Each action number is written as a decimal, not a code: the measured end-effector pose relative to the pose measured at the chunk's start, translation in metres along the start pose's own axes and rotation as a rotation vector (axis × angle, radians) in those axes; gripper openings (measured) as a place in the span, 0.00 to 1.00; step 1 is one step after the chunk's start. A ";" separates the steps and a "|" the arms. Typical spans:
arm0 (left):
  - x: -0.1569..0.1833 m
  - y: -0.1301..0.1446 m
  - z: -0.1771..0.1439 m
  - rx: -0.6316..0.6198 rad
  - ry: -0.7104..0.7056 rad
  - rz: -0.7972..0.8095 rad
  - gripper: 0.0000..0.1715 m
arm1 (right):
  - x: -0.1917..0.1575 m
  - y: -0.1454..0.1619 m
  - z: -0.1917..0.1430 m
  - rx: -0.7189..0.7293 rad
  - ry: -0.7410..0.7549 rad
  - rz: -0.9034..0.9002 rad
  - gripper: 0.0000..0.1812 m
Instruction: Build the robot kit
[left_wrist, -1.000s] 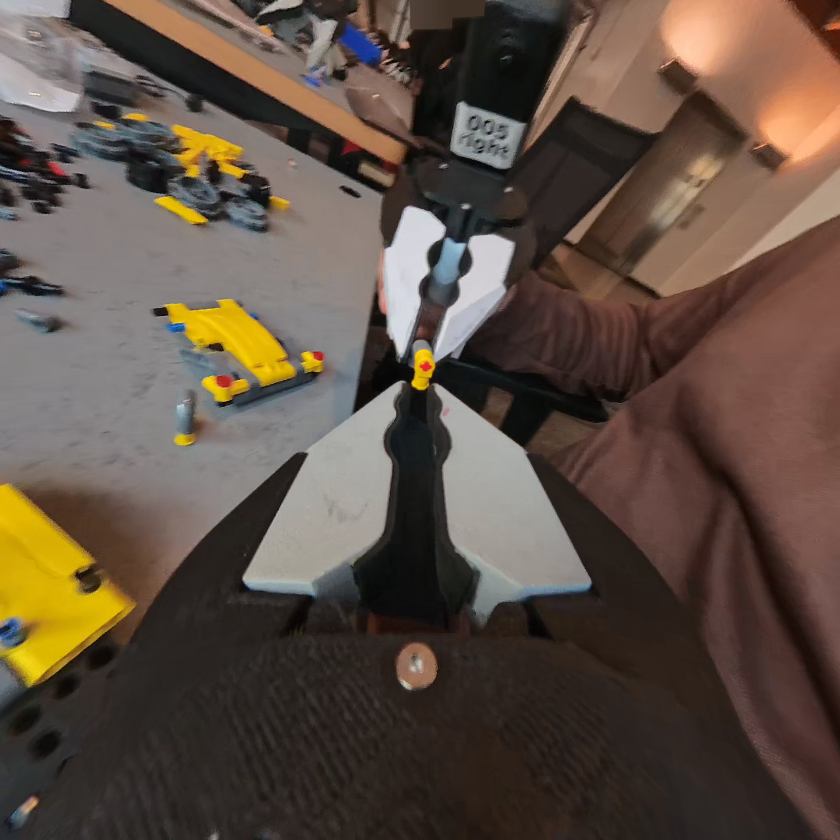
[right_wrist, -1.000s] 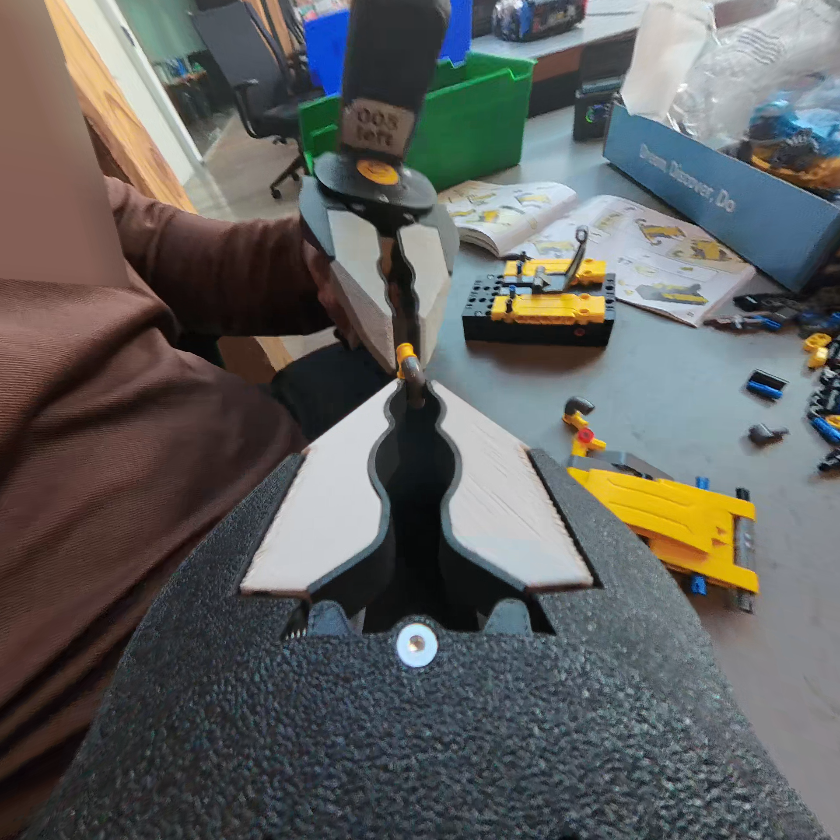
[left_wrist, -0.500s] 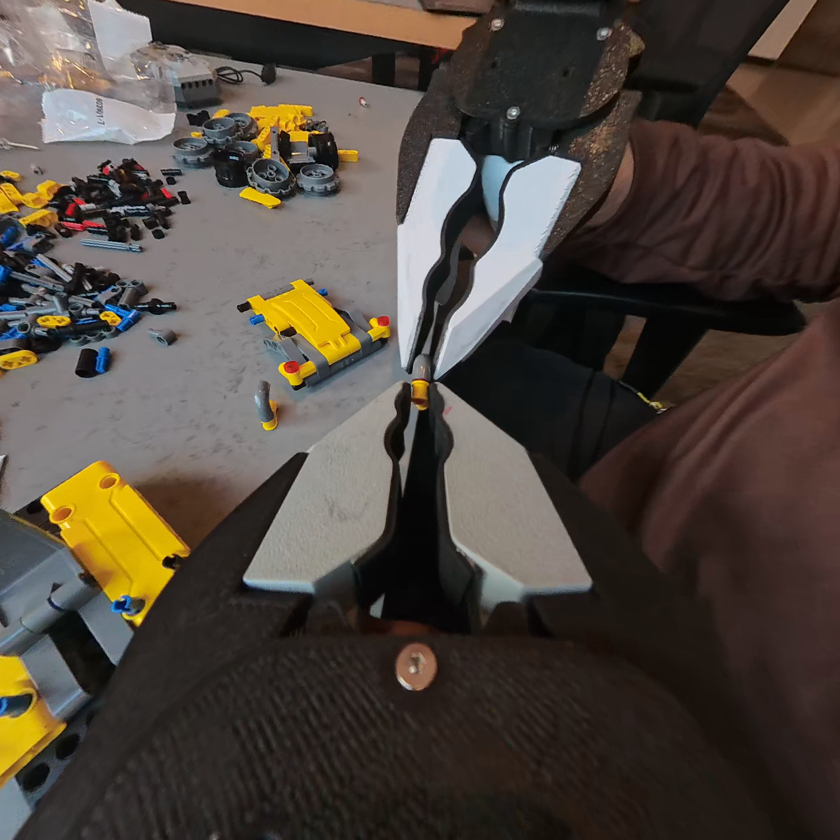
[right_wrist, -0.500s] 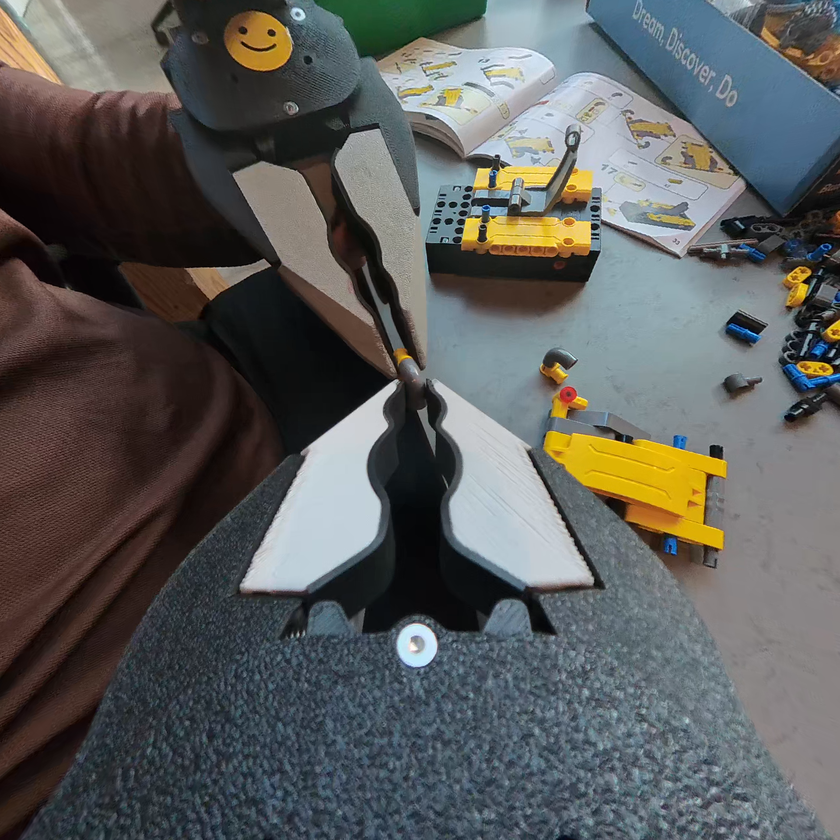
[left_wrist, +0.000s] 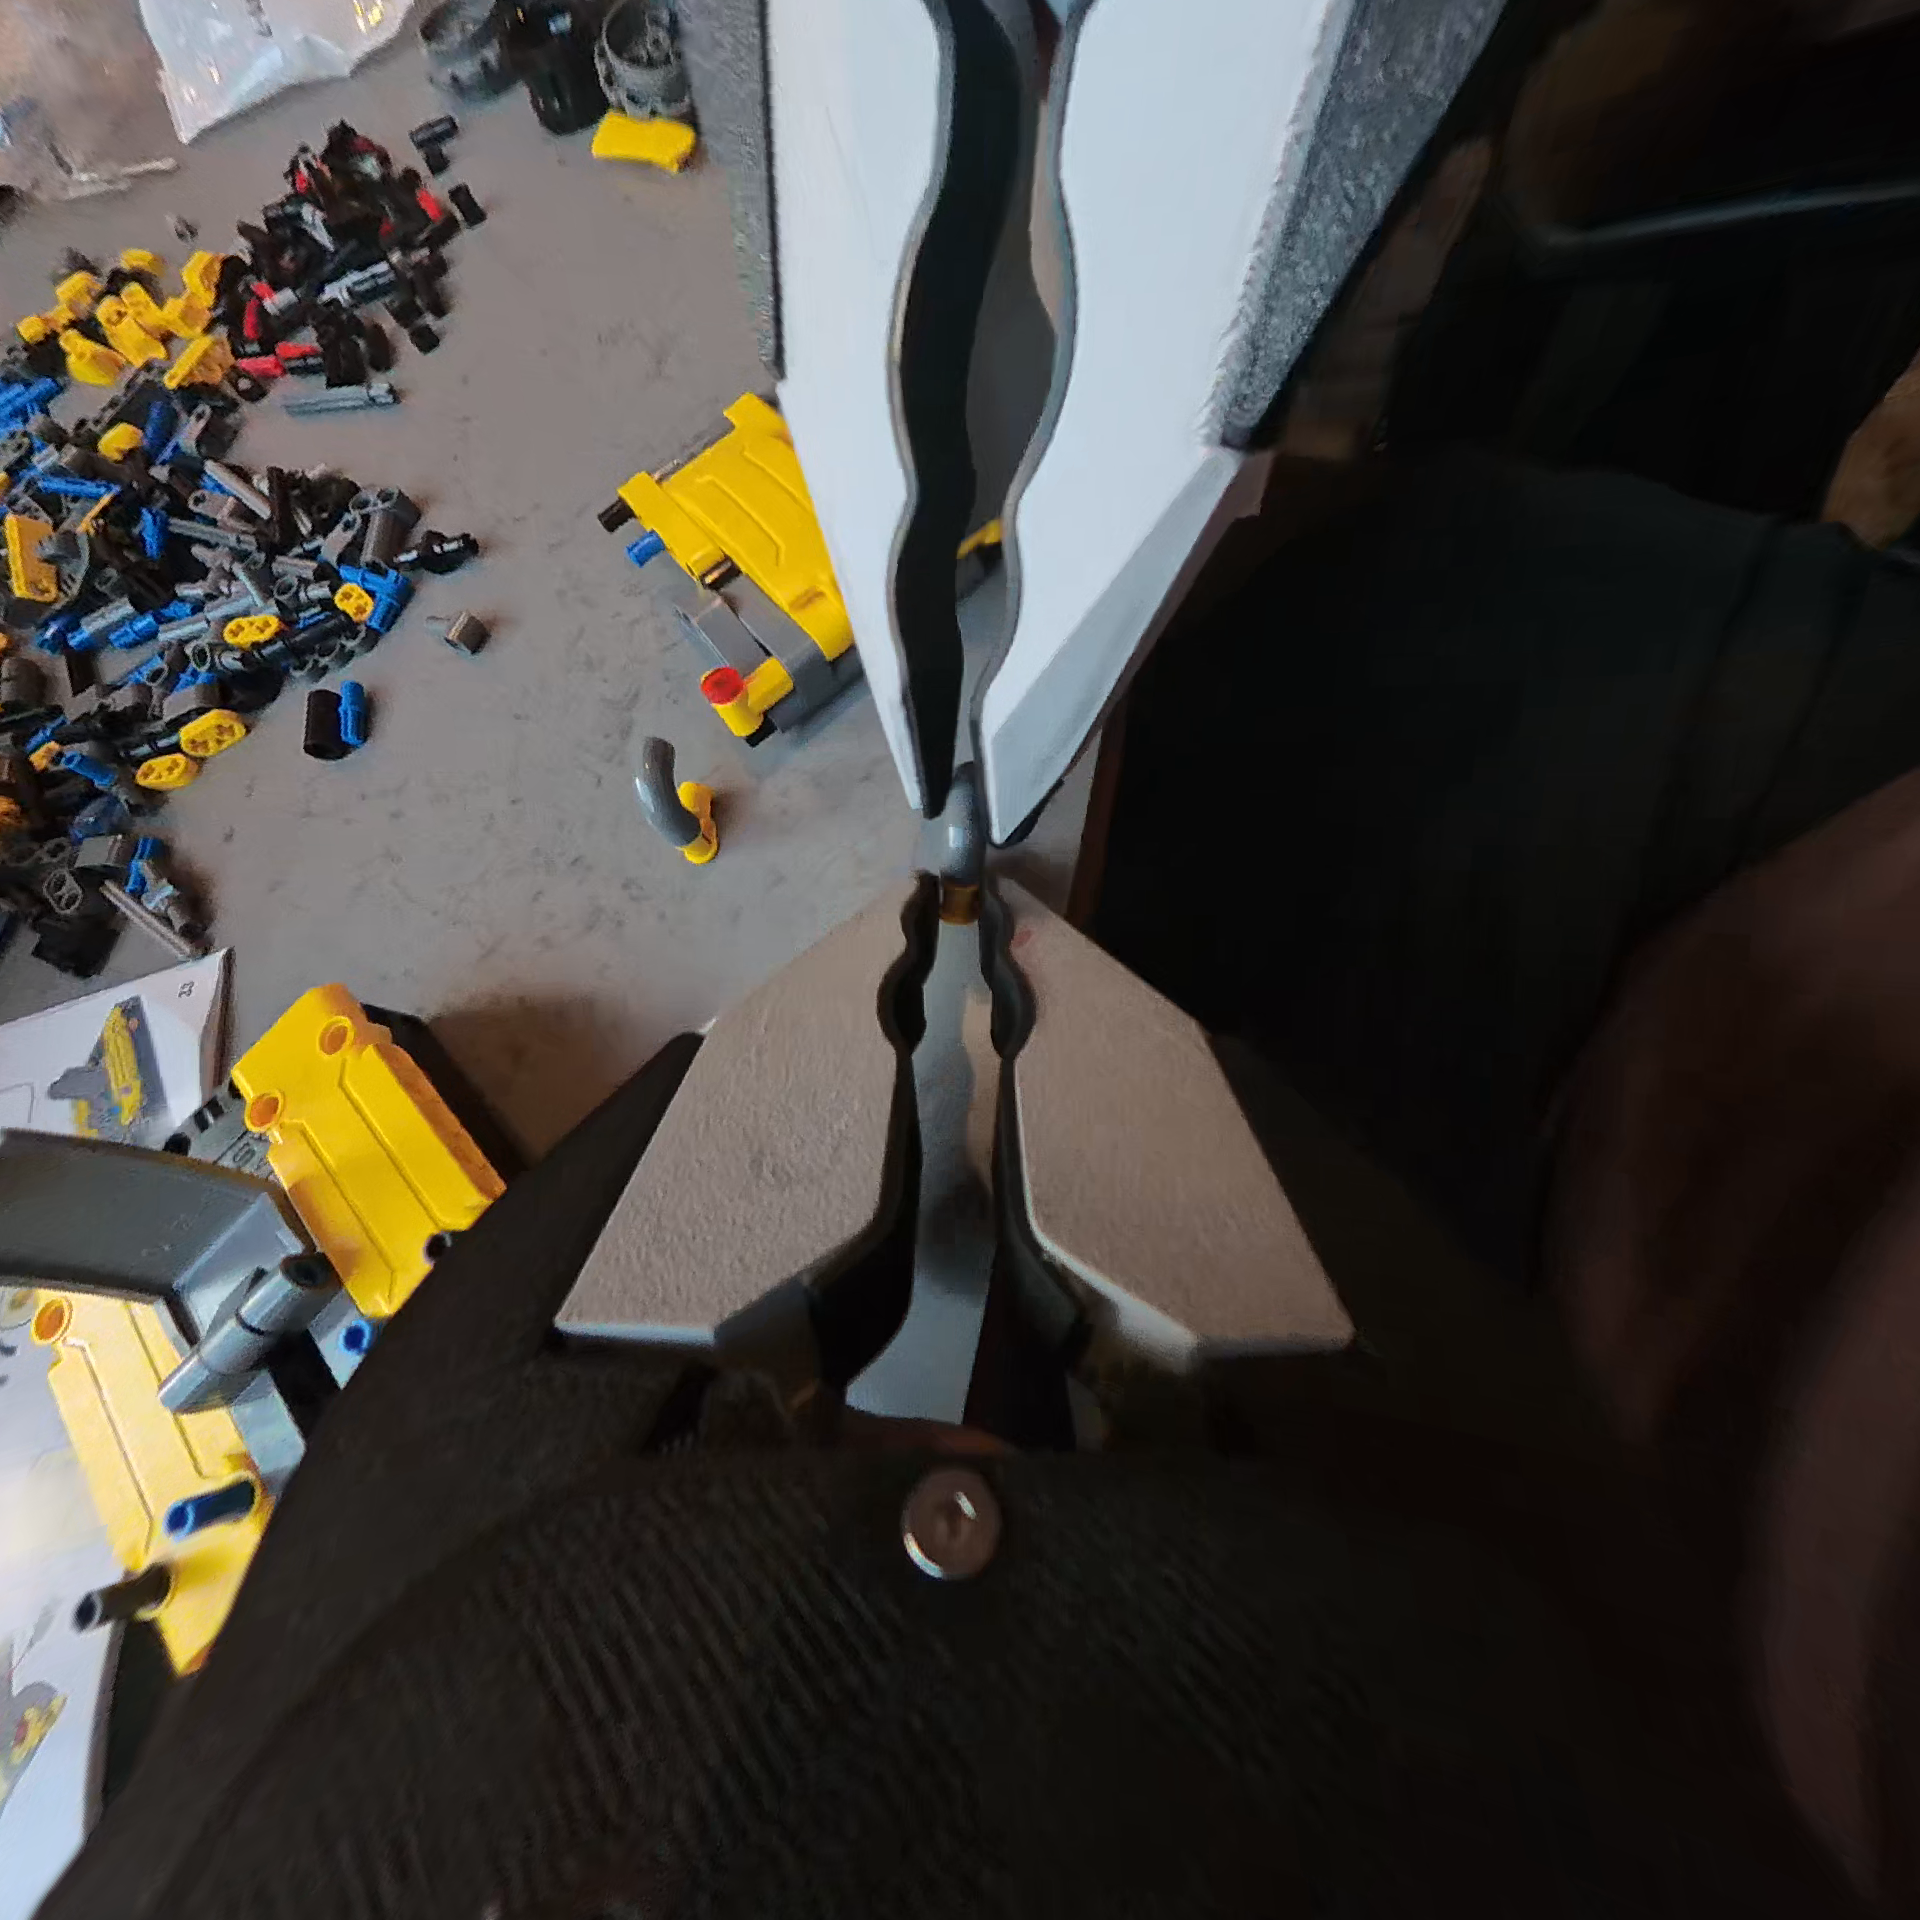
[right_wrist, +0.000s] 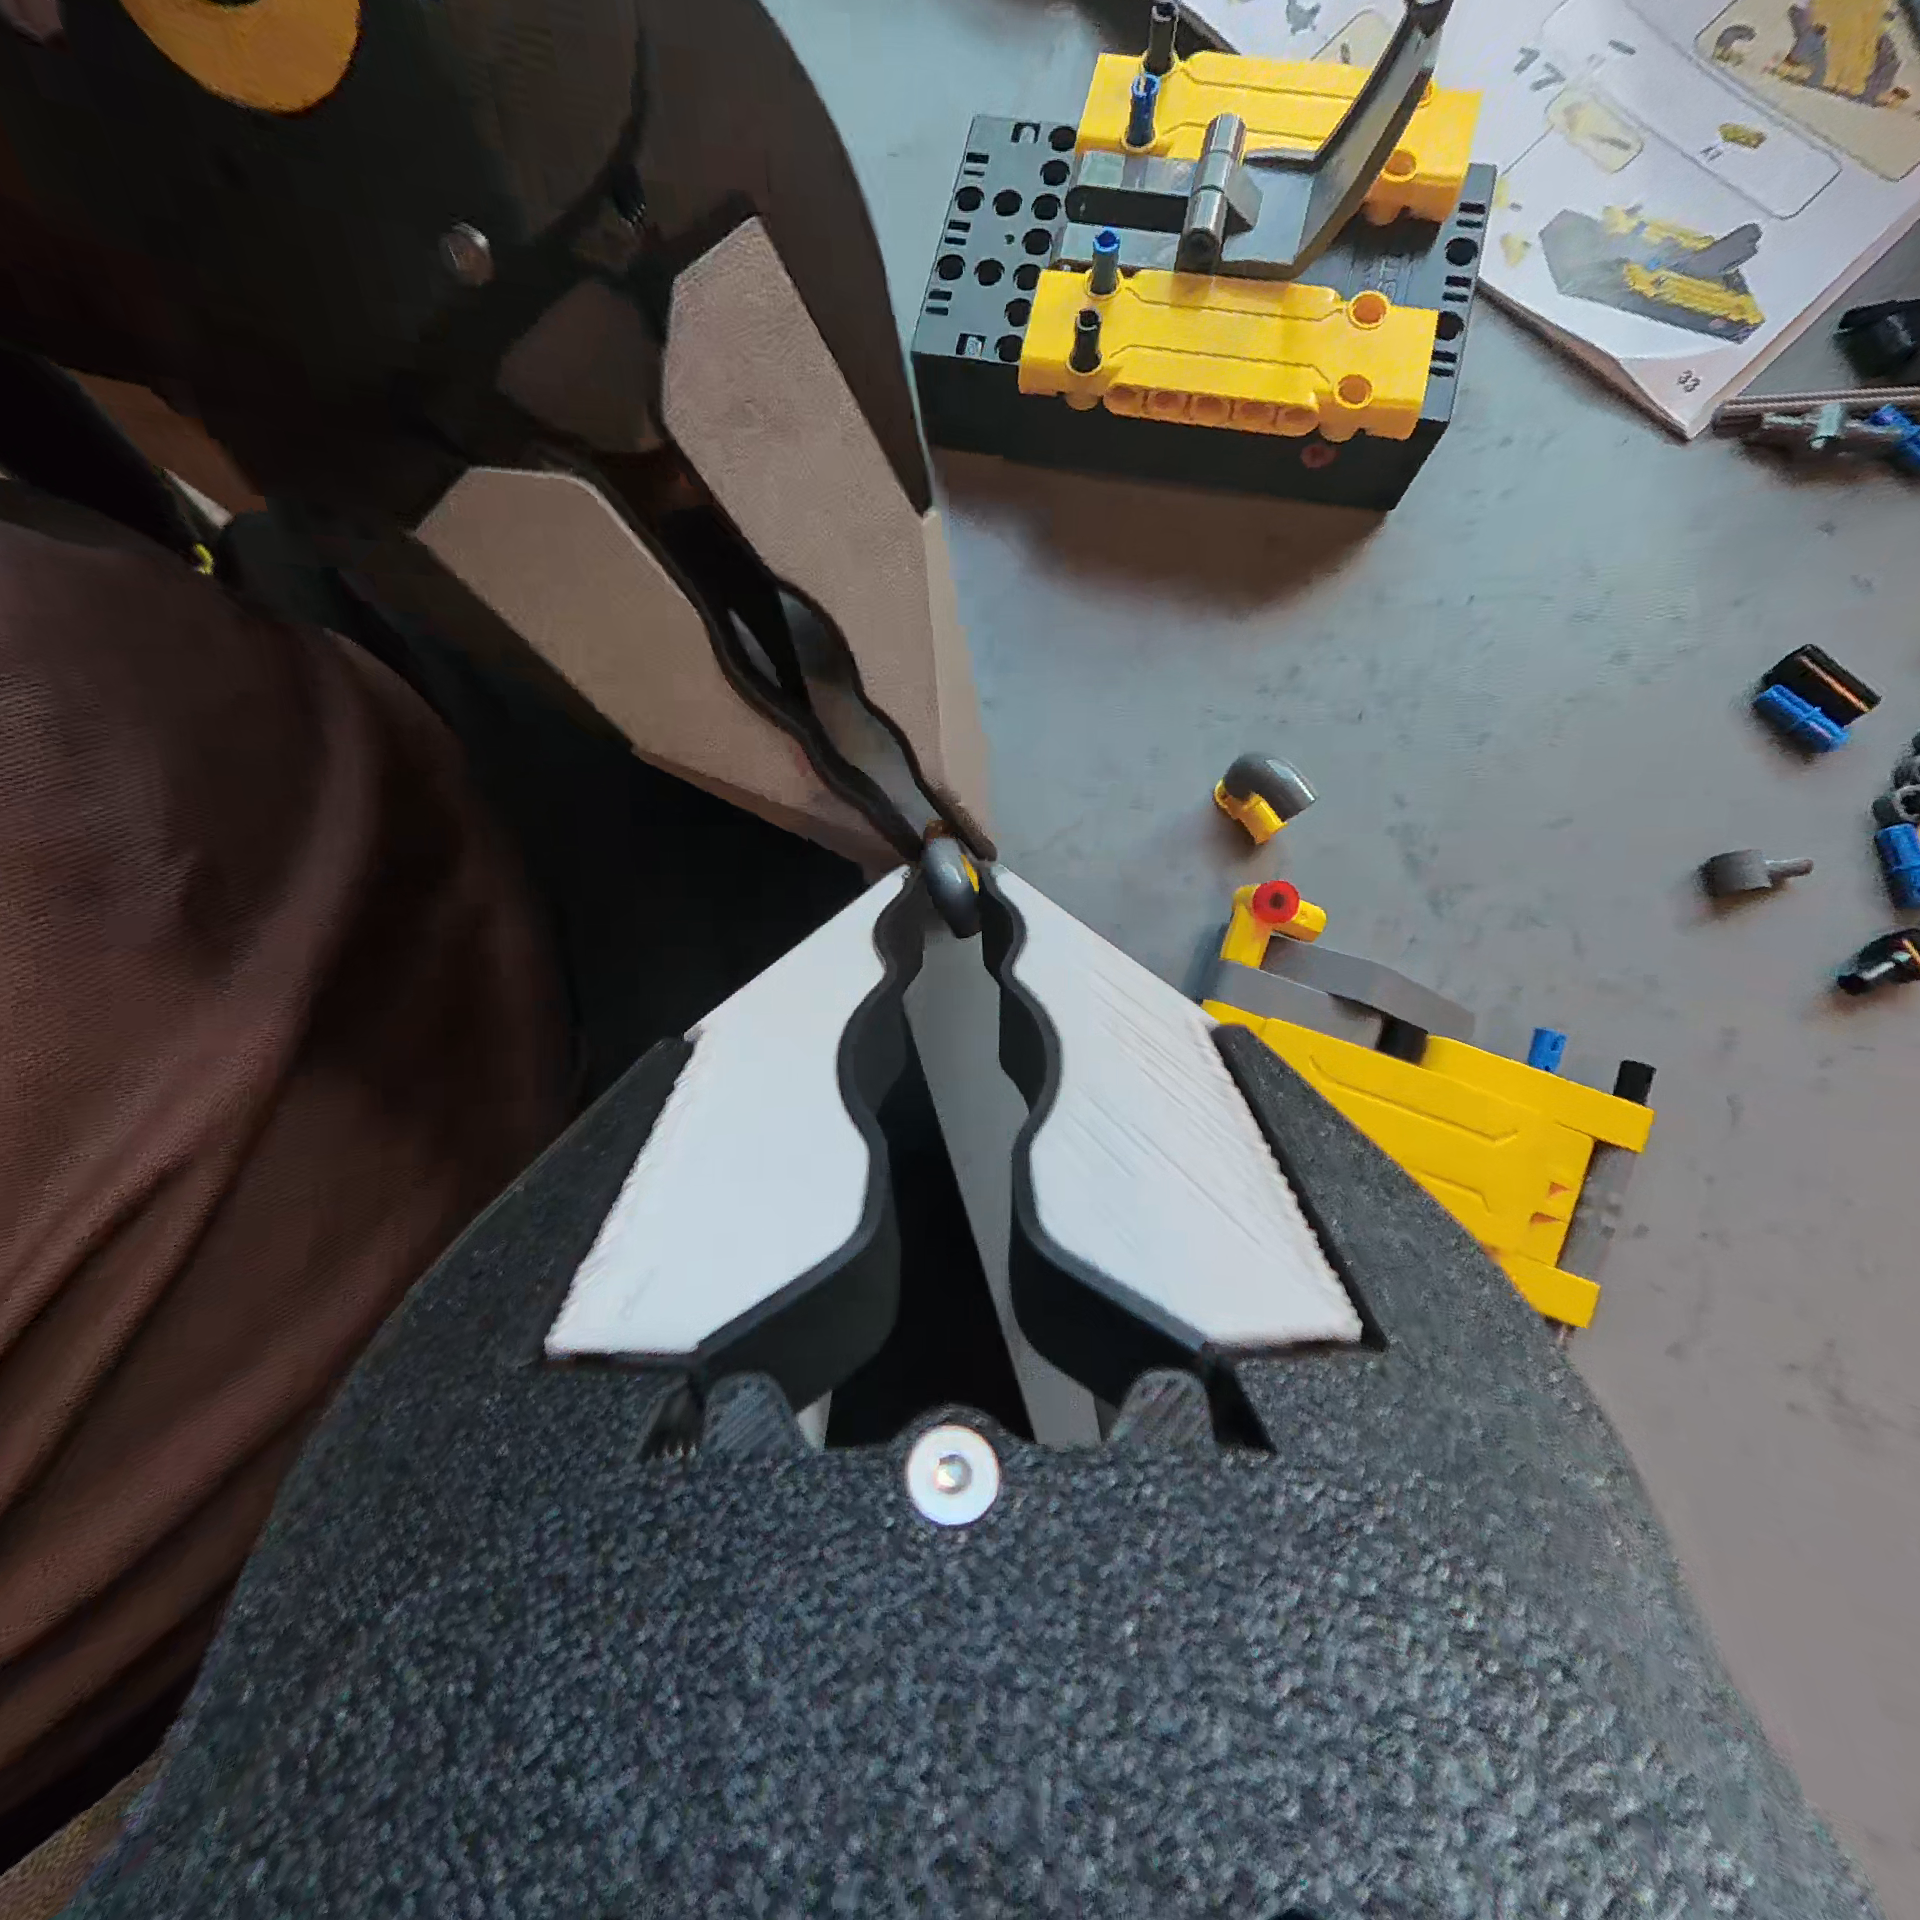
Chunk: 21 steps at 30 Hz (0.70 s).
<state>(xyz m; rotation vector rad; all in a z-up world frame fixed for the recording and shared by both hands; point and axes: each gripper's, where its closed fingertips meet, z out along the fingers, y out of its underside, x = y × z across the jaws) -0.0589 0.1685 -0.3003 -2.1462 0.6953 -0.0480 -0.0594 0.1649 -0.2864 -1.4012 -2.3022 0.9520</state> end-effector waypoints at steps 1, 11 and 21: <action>-0.002 0.000 0.000 -0.005 -0.025 0.013 0.03 | 0.001 -0.002 0.001 0.000 0.001 0.007 0.06; -0.005 0.003 0.000 -0.008 0.010 -0.075 0.03 | 0.006 -0.006 -0.010 0.024 -0.043 0.066 0.00; -0.005 0.005 -0.002 -0.014 0.030 -0.121 0.03 | 0.001 -0.006 -0.001 -0.004 -0.022 0.025 0.00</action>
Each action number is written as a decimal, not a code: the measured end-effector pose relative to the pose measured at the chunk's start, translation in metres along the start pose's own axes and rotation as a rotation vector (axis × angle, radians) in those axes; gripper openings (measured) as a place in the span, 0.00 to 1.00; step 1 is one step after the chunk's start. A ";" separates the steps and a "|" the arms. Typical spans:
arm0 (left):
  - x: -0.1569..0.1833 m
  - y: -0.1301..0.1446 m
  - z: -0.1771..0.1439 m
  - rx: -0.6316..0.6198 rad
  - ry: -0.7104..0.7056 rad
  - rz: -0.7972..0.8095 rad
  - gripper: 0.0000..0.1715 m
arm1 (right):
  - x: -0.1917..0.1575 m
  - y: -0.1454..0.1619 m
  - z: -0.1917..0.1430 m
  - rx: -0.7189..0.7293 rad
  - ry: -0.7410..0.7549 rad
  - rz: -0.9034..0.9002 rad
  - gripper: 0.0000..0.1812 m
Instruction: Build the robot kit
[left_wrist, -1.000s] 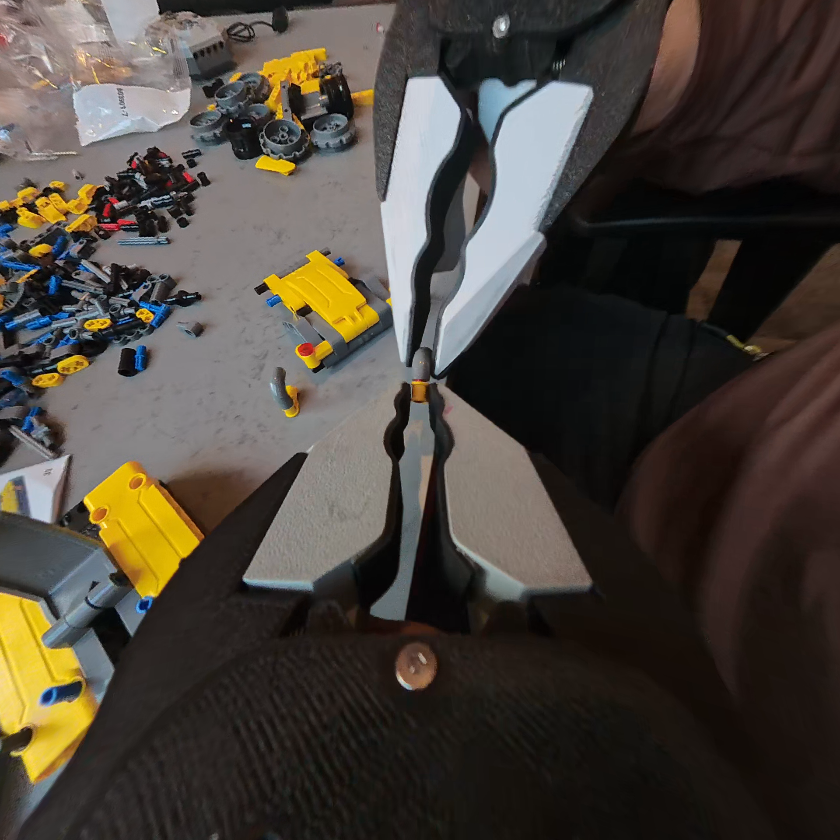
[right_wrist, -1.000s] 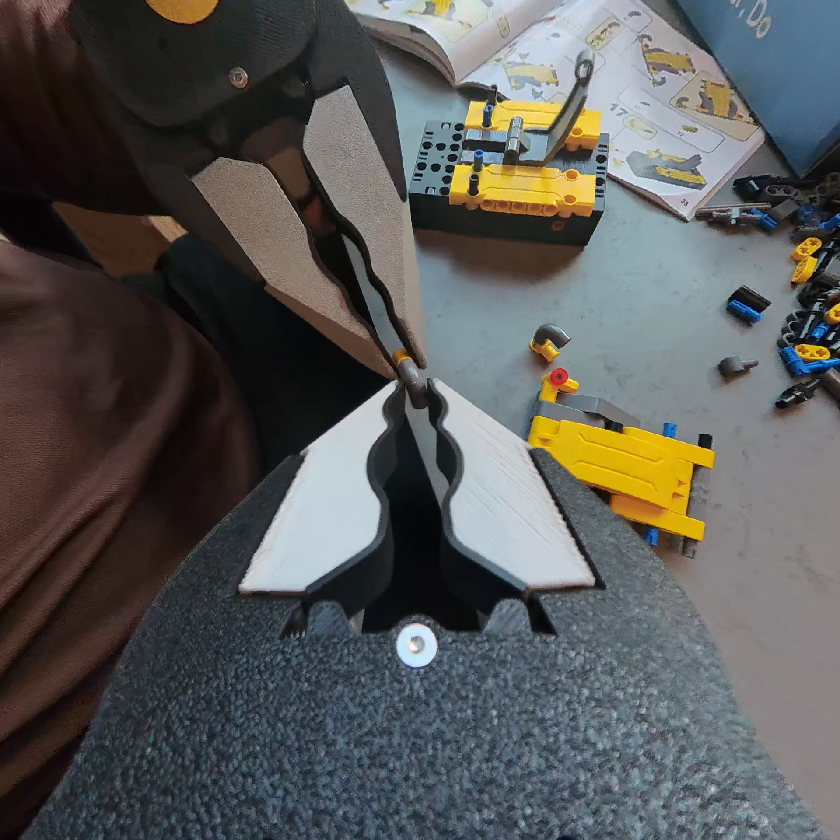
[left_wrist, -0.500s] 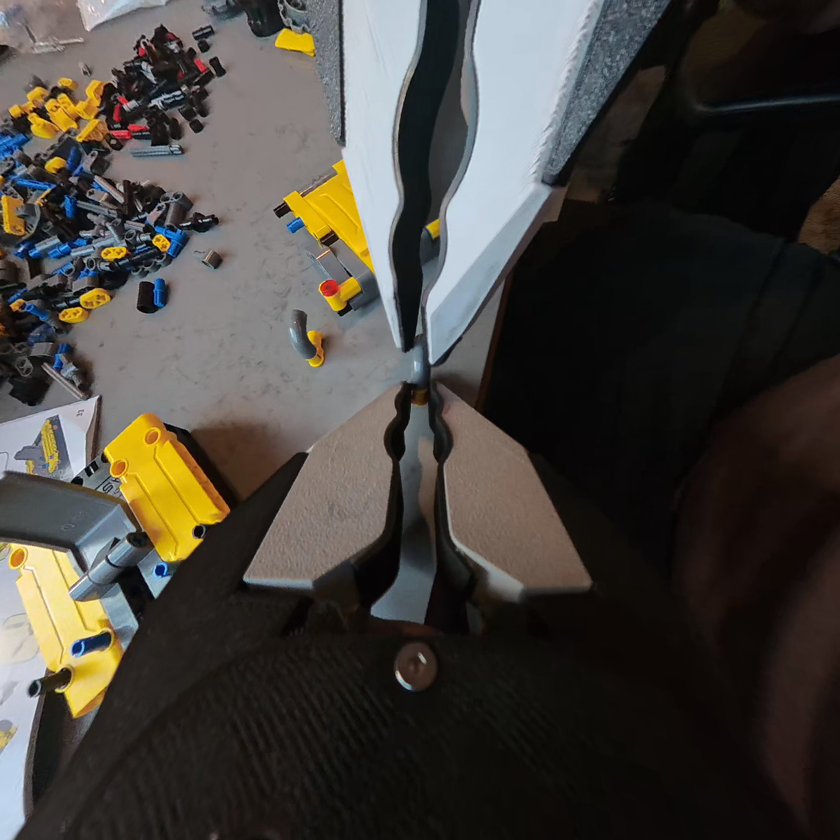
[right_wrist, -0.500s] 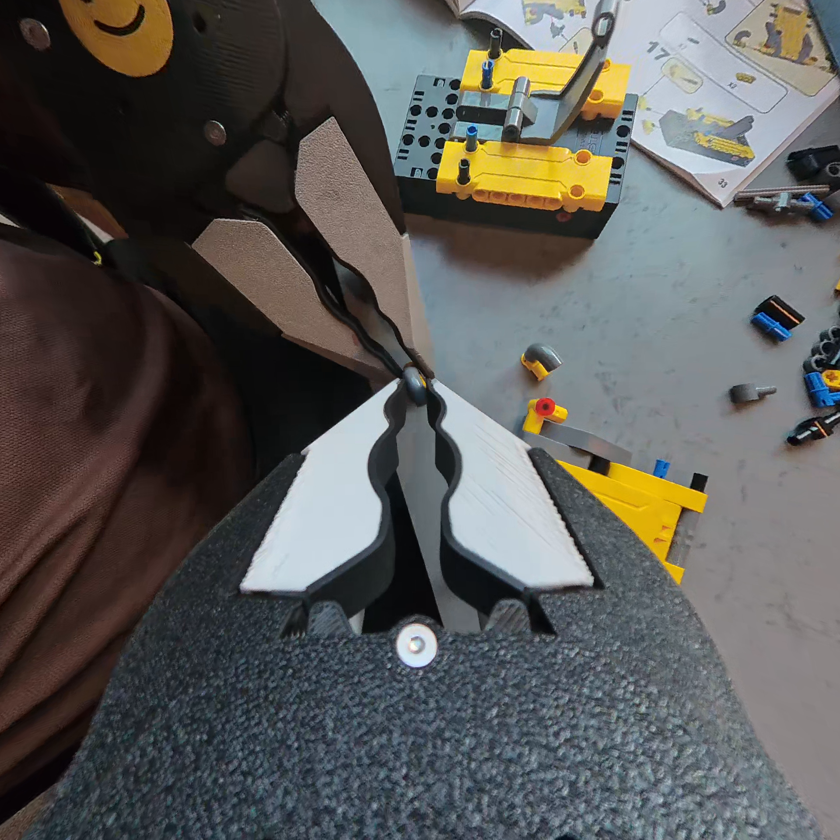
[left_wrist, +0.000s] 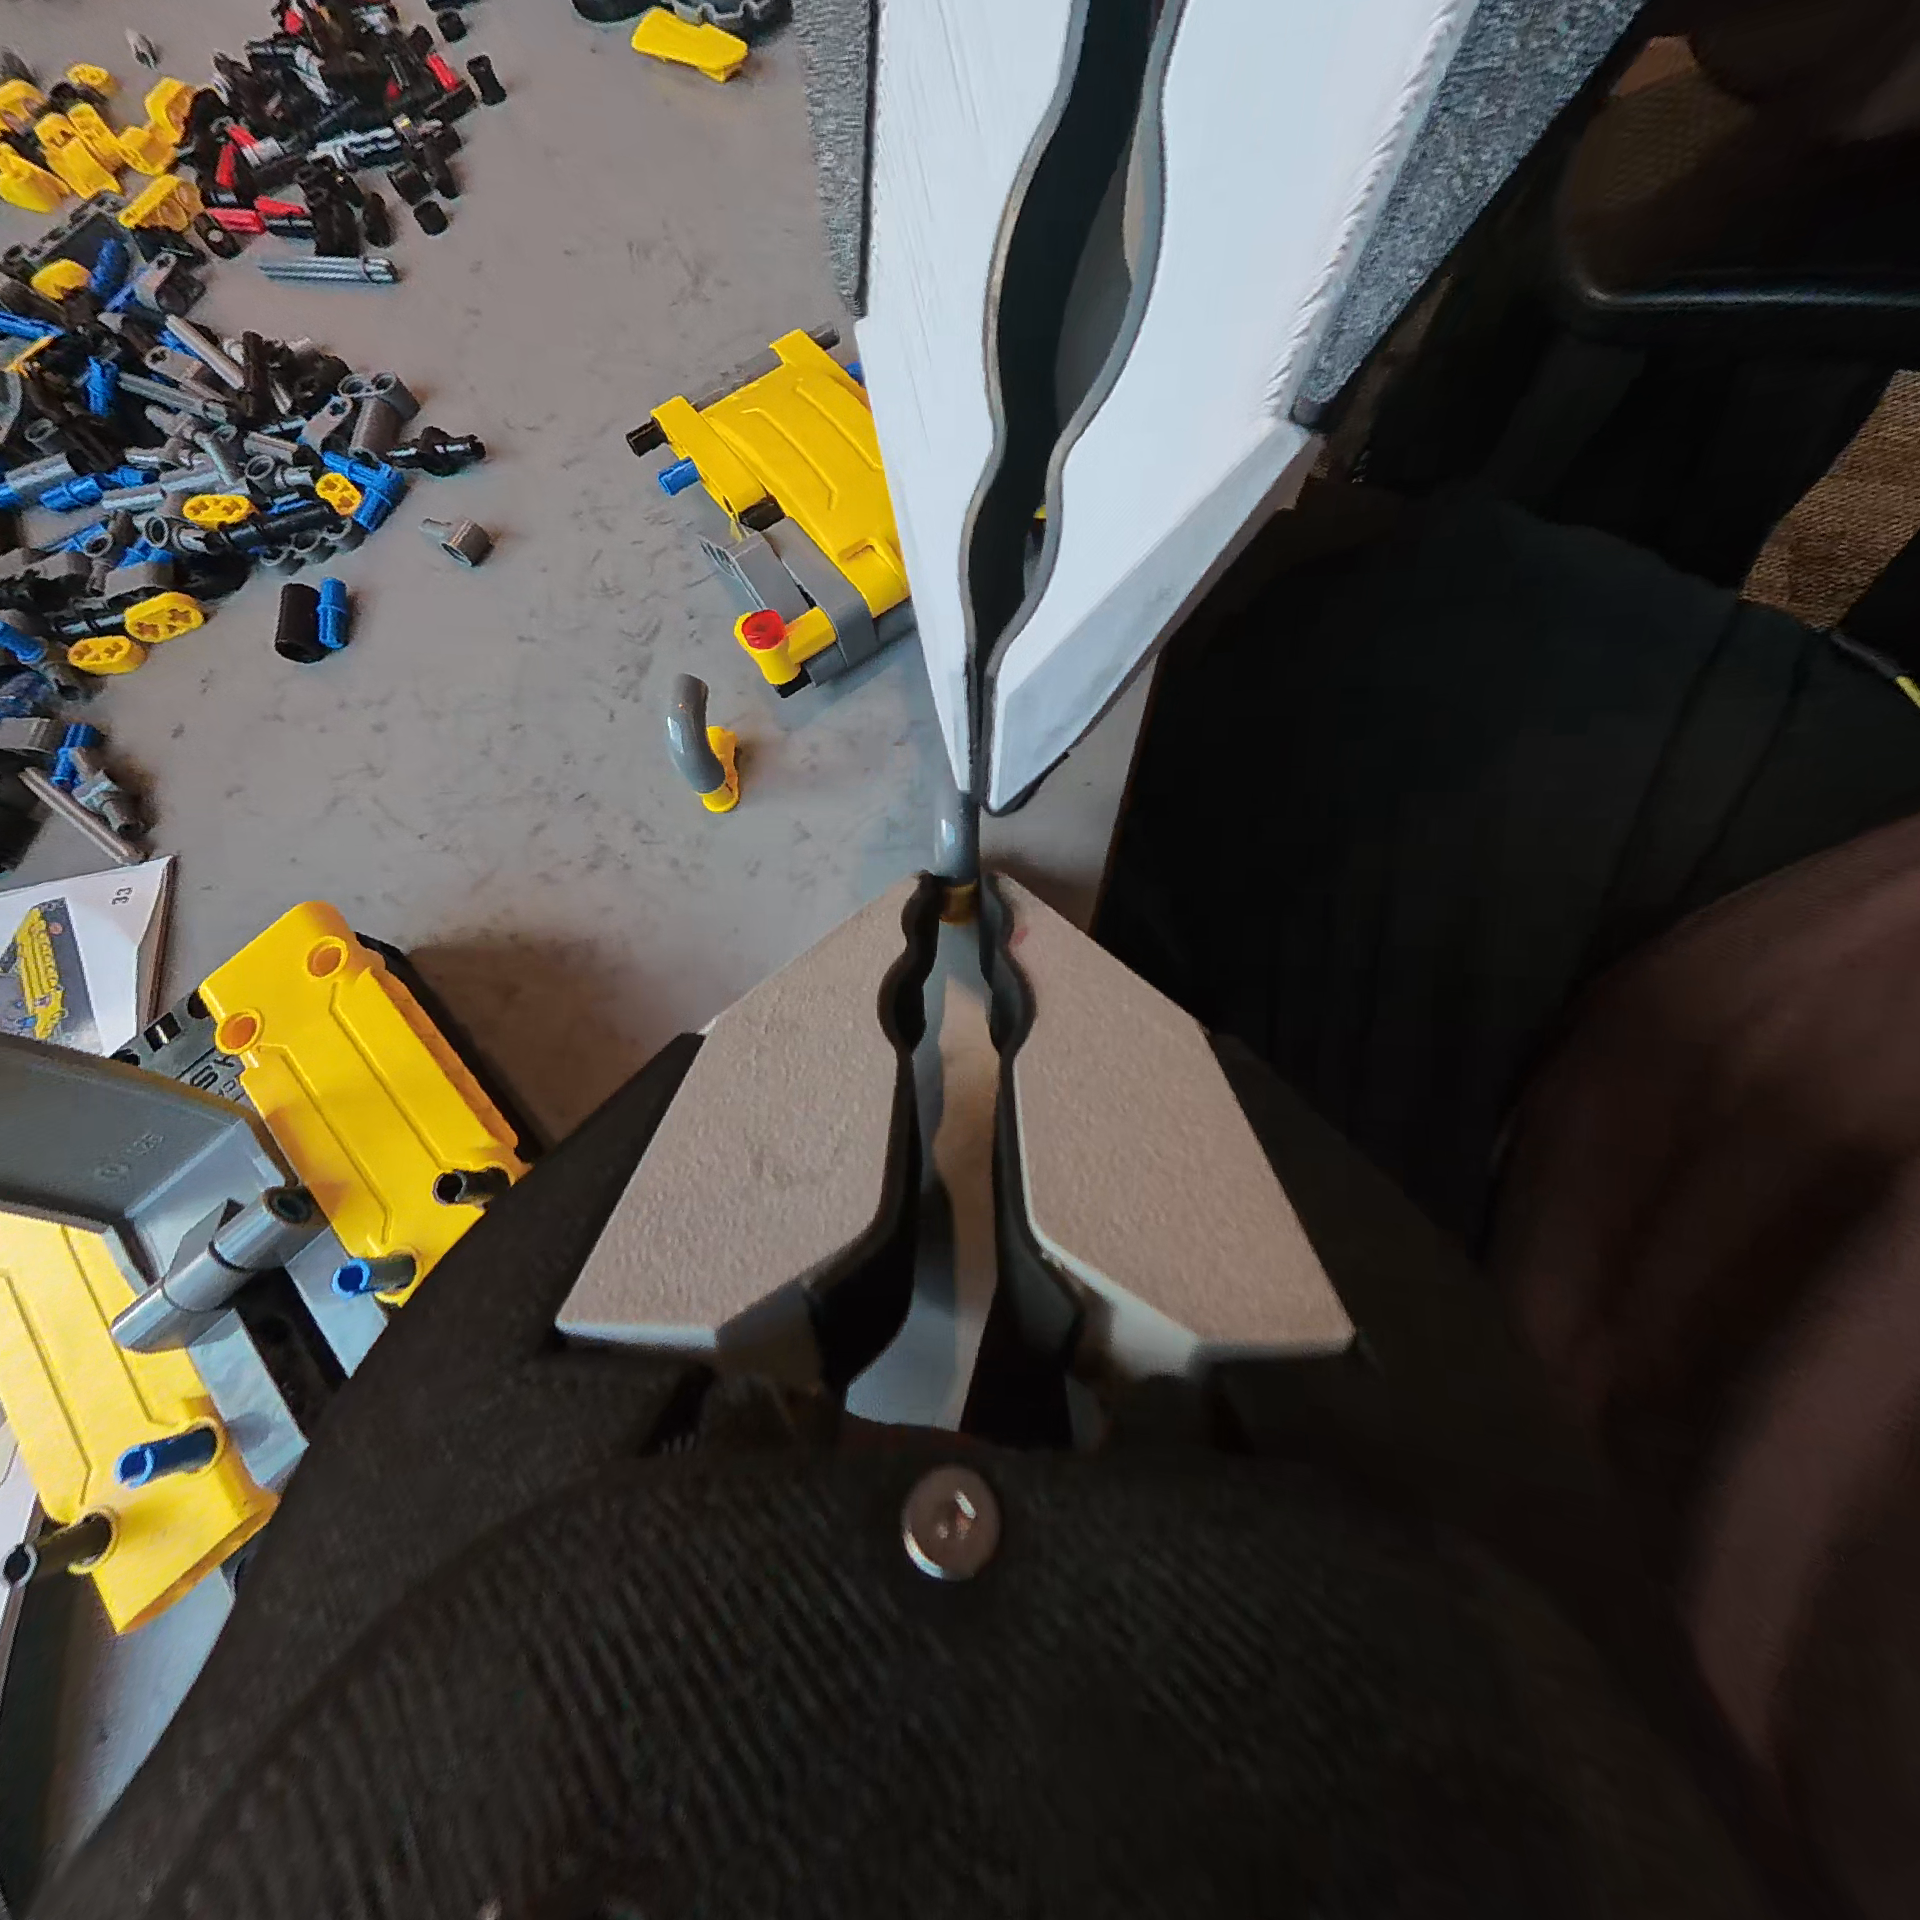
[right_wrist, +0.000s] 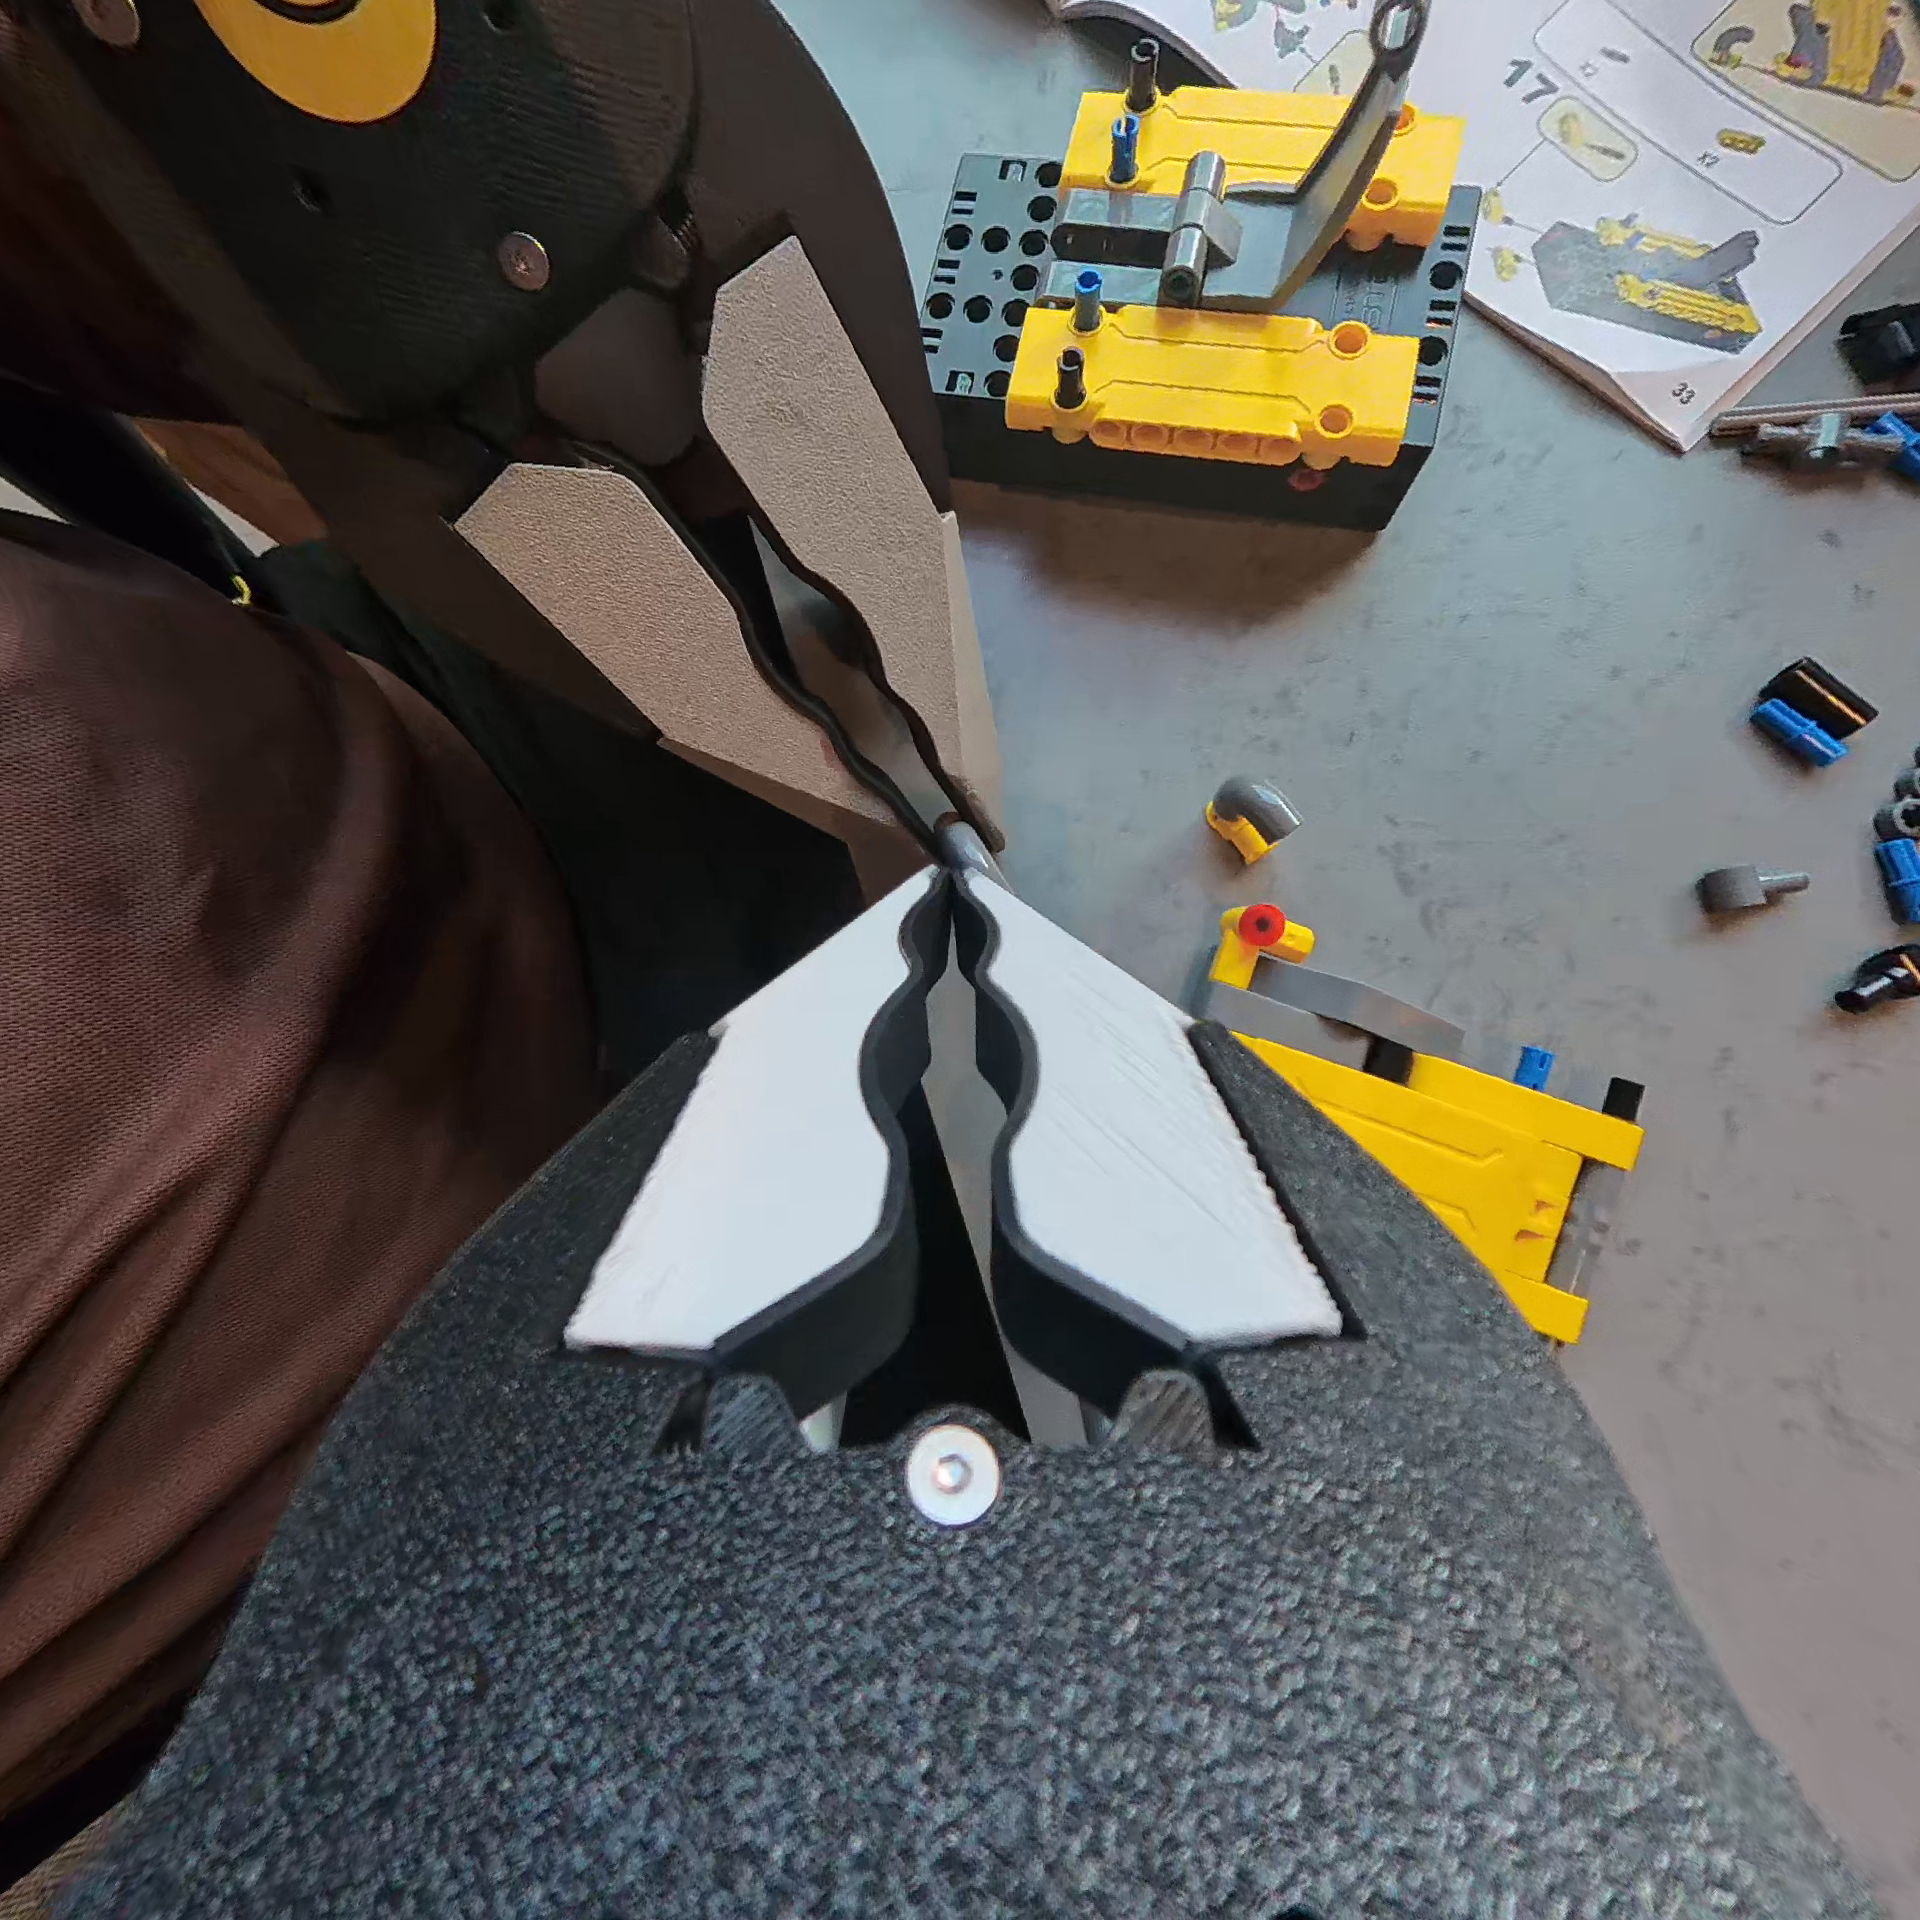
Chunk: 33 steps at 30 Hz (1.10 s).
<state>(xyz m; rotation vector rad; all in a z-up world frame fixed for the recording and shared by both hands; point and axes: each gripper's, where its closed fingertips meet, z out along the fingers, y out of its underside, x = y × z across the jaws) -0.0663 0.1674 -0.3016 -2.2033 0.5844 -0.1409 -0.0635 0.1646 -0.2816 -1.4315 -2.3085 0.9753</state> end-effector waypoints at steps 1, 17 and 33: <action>0.000 0.000 0.000 0.000 -0.003 0.003 0.03 | 0.002 0.000 -0.001 0.002 0.012 -0.001 0.00; -0.002 0.005 -0.006 -0.002 -0.007 -0.008 0.03 | 0.003 -0.006 0.004 0.043 0.007 -0.026 0.02; 0.000 0.005 -0.007 0.003 0.005 0.017 0.03 | 0.000 -0.006 0.010 0.072 -0.075 0.021 0.05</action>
